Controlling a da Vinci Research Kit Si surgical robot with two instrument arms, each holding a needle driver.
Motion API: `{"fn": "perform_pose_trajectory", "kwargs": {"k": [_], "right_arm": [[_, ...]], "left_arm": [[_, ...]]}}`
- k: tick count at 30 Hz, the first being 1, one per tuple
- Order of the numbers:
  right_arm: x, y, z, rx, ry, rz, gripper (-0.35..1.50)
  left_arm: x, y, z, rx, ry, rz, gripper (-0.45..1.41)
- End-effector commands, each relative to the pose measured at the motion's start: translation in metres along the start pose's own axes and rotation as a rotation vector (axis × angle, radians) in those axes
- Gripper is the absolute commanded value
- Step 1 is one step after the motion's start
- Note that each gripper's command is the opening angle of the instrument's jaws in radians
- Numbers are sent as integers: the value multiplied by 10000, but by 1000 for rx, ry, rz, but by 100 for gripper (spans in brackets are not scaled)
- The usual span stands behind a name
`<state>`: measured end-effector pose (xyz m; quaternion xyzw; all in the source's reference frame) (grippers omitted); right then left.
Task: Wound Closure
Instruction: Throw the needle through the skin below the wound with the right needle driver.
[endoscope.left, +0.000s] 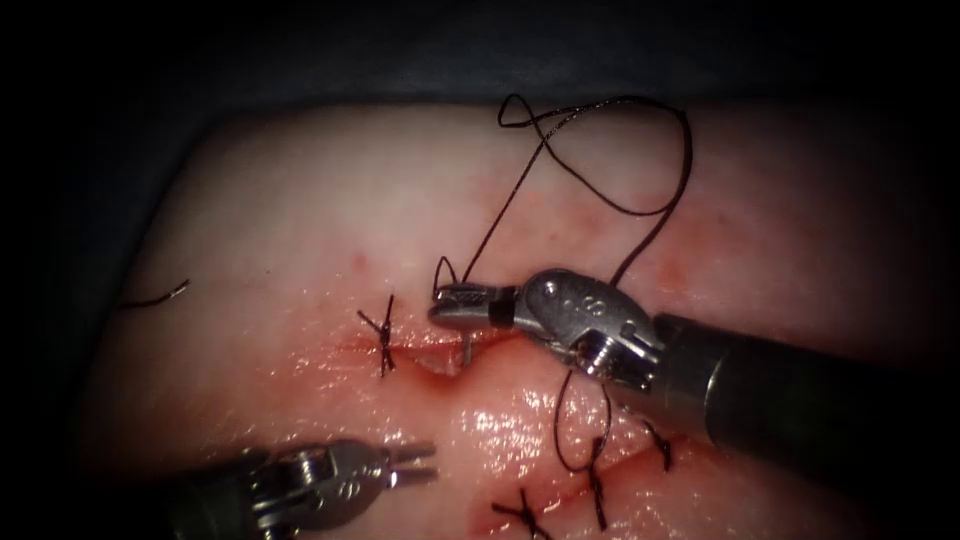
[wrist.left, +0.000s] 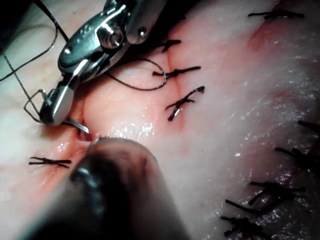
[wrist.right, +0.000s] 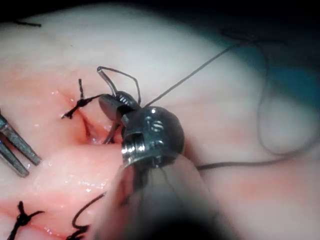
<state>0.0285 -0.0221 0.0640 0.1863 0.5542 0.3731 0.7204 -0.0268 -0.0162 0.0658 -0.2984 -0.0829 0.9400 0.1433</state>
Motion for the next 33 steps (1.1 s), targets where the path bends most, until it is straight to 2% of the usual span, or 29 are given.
{"fn": "perform_pose_trajectory", "kwargs": {"k": [1,12,24,28,33], "right_arm": [[4,1,11,4,0,10,-35],[-12,-9,18,49,-23,149,-35],[-19,-23,17,87,-31,240,-35],[-15,-22,18,90,-36,267,-35],[2,-13,22,114,-6,384,-35]], "left_arm": [[5,-4,7,2,3,1,-13],[1,-5,8,0,0,3,-15],[-2,-6,8,-1,0,3,-18],[-4,-5,9,-1,-2,6,-18],[-6,0,13,0,-3,8,-18]]}}
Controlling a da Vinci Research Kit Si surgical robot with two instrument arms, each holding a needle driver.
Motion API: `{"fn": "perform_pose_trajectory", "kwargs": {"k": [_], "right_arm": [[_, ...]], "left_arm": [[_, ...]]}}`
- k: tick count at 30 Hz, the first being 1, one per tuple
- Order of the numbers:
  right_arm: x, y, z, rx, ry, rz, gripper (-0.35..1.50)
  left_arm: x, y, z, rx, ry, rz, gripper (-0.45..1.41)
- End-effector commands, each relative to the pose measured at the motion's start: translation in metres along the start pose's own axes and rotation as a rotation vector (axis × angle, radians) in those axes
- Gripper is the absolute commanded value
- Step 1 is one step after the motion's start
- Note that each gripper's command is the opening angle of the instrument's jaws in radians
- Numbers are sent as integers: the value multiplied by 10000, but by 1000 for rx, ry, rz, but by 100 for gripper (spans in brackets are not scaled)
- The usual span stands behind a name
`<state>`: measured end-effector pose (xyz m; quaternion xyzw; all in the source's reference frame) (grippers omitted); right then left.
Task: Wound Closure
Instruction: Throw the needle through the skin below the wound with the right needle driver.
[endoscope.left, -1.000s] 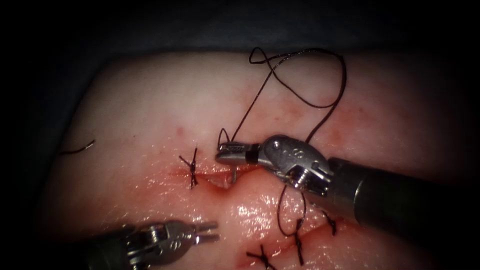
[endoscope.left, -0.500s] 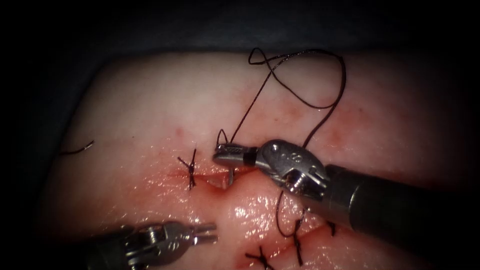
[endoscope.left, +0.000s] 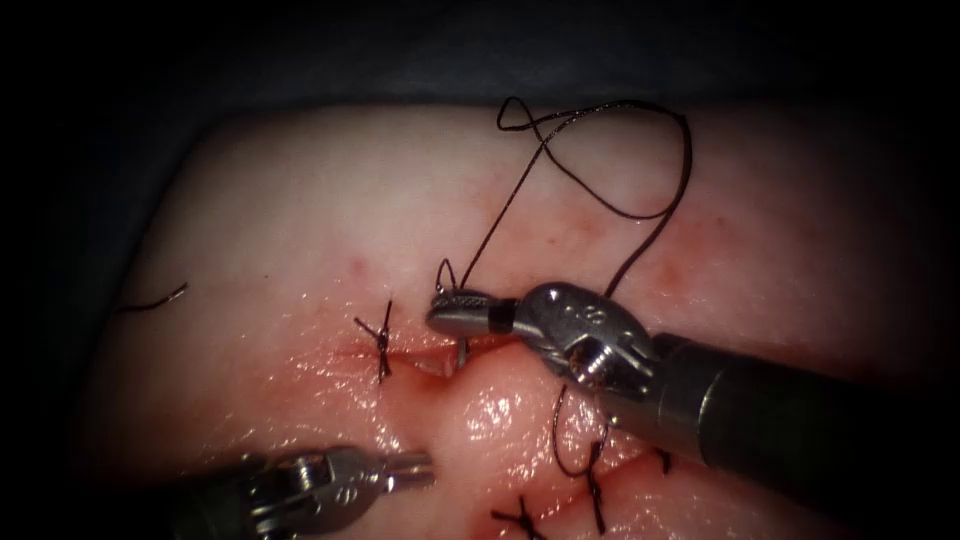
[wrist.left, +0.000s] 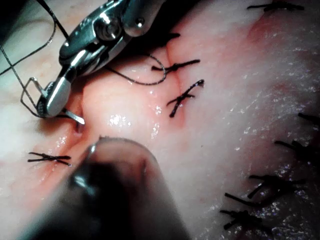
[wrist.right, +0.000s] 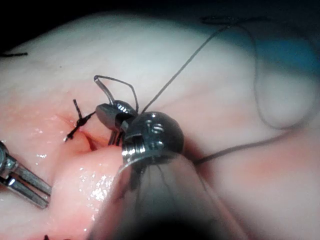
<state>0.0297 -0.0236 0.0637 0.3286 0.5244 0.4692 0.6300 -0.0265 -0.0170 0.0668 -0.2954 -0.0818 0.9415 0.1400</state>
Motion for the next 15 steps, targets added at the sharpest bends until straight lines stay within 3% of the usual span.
{"fn": "perform_pose_trajectory", "kwargs": {"k": [1,7,15], "right_arm": [[13,2,14,11,14,38,-35],[17,6,19,20,15,154,-35],[4,10,19,-11,6,315,-35]], "left_arm": [[5,-3,7,0,3,2,-18],[5,-3,6,0,3,1,-18],[6,-2,4,-2,3,0,-18]]}}
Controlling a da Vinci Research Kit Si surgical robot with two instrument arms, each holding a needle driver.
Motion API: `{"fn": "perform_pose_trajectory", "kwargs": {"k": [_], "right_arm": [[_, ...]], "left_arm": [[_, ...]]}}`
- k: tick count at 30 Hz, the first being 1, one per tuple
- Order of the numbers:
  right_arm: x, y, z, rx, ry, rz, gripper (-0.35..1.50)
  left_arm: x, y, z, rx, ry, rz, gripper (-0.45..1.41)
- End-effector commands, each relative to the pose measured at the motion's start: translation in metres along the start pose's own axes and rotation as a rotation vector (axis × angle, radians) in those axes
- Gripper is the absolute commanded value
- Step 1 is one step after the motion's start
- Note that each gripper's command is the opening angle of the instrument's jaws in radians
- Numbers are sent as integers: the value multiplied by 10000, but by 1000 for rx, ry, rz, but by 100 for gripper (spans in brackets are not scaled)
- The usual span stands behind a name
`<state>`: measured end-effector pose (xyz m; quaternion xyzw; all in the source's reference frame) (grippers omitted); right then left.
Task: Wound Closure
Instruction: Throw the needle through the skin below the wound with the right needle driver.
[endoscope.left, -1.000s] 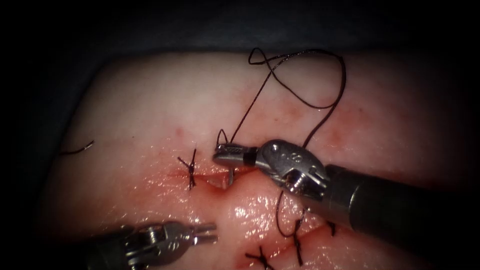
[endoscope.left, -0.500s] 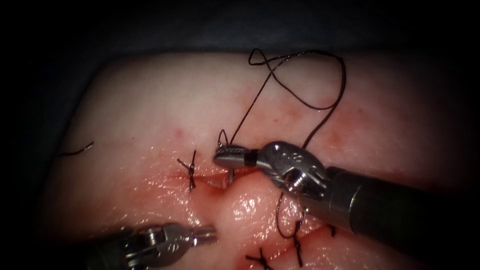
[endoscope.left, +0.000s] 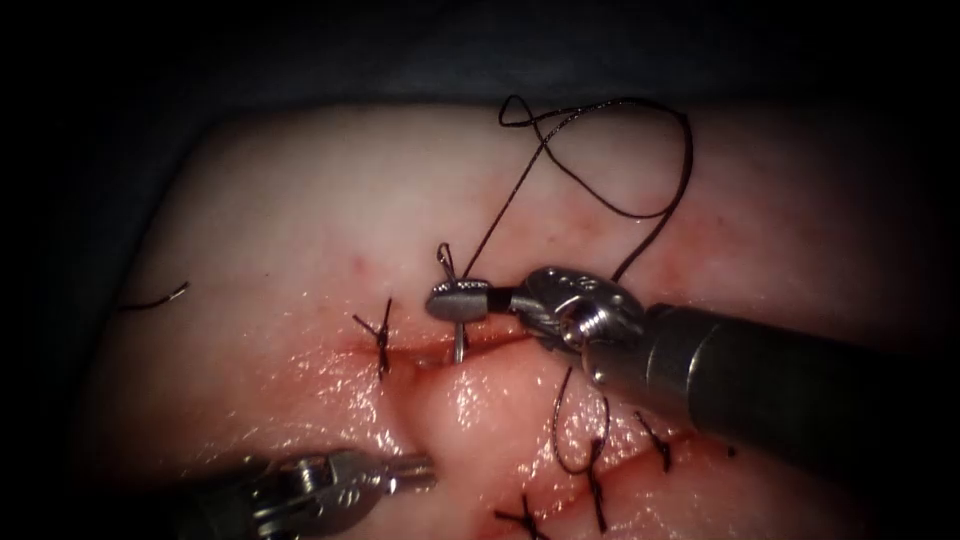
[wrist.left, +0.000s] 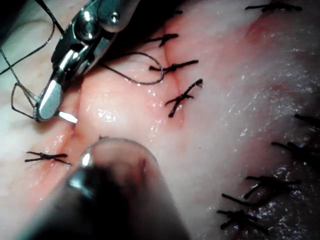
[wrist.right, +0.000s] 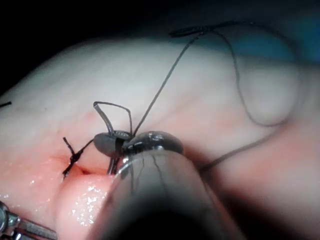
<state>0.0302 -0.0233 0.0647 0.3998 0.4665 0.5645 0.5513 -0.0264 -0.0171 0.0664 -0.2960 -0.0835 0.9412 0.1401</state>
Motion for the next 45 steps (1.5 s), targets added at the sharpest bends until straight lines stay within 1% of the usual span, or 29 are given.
{"fn": "perform_pose_trajectory", "kwargs": {"k": [1,8,9,11,14,17,19,23,31,34,36,39,42,43,44,45], "right_arm": [[3,-1,11,1,1,24,-35],[-3,-8,10,-9,8,122,-35],[-5,-15,11,-4,8,145,-35],[-5,-18,11,4,6,157,-35],[-9,-34,14,34,2,190,-35],[-10,-40,15,43,-1,195,-35],[-12,-50,16,52,0,218,-35],[-15,-58,17,56,0,241,-35],[-27,-63,19,42,-16,277,-35],[-38,-66,22,42,-30,294,-35],[-50,-68,24,44,-45,292,-35],[-53,-68,23,32,-58,288,-35],[-47,-67,20,50,-43,295,-35],[-35,-64,15,86,4,281,-8],[-28,-62,12,104,33,266,26],[-28,-62,12,104,33,266,26]], "left_arm": [[5,-4,6,2,2,1,-18],[4,-5,8,2,2,0,-18],[4,-6,9,2,2,0,-18],[4,-7,10,2,2,0,-18],[3,-9,13,2,1,-1,-18],[2,-9,14,2,1,-1,-18],[0,-10,14,1,2,-1,-18],[1,-11,14,1,1,-2,-18],[2,-14,14,-2,1,-5,-18],[2,-16,14,-3,1,-6,-18],[2,-17,13,-4,1,-6,-20],[2,-17,12,-5,1,-6,-20],[2,-17,11,-5,1,-6,-20],[1,-17,9,-6,1,-6,-23],[0,-17,7,-6,2,7,-26],[0,-17,7,-6,2,7,-26]]}}
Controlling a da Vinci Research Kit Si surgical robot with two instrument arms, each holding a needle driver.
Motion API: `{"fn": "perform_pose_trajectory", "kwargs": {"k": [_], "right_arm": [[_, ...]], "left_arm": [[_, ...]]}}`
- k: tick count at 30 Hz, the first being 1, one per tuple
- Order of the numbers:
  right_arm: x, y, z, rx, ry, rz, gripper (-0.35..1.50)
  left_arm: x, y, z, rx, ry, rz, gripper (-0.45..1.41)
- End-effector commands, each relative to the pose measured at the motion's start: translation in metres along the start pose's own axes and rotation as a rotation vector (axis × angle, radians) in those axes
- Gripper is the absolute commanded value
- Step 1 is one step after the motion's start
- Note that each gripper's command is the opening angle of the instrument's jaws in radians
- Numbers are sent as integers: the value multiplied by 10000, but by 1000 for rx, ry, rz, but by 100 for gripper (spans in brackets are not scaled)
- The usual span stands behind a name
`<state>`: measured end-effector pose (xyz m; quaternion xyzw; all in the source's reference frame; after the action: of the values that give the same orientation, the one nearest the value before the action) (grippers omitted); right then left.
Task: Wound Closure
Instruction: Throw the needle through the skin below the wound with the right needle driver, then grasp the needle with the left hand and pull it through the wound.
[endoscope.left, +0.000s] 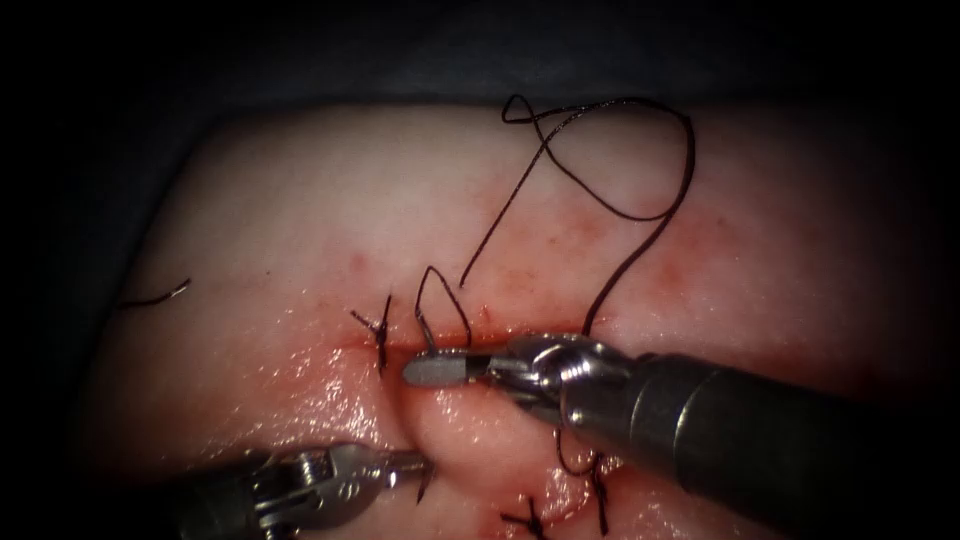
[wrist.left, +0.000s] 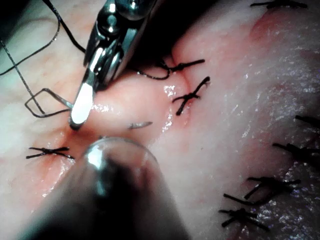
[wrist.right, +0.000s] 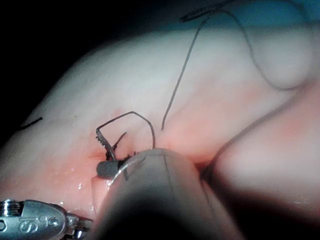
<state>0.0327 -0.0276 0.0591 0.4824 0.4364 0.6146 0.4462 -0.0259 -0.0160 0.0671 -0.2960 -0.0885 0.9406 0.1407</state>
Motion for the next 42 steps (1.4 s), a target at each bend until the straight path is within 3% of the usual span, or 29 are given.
{"fn": "perform_pose_trajectory", "kwargs": {"k": [1,5,6,7,10,13,14,16,20,24,27,29,31,38,42], "right_arm": [[28,-4,0,40,49,-43,34],[55,-3,-12,37,62,-94,76],[61,-2,-15,35,63,-107,83],[72,4,-21,29,67,-117,101],[84,16,-29,23,56,-142,108],[93,33,-41,-28,-7,-191,106],[96,37,-43,-36,-22,-204,105],[107,54,-52,-62,-46,-257,110],[116,68,-61,-65,-60,-264,111],[123,77,-73,-66,-68,-287,94],[124,79,-77,-68,-72,-287,88],[125,80,-80,-67,-75,-305,83],[124,80,-82,-71,-73,-317,78],[117,83,-79,-71,-71,-331,63],[108,88,-76,-77,-77,-342,42]], "left_arm": [[3,-5,4,1,3,54,-28],[0,-11,-1,18,65,83,-18],[-1,-13,-3,17,93,77,-8],[-2,-17,-8,2,149,68,2],[-6,-26,-14,5,259,55,21],[-16,-40,-12,37,354,84,46],[-18,-43,-10,25,369,93,58],[-23,-58,1,-8,411,132,99],[-24,-69,10,-64,476,158,96],[-14,-75,15,-101,530,179,98],[-5,-73,15,-118,550,191,88],[2,-68,15,-149,584,208,69],[11,-62,17,-167,609,227,68],[21,-67,25,-201,629,202,57],[24,-73,38,-228,607,170,52]]}}
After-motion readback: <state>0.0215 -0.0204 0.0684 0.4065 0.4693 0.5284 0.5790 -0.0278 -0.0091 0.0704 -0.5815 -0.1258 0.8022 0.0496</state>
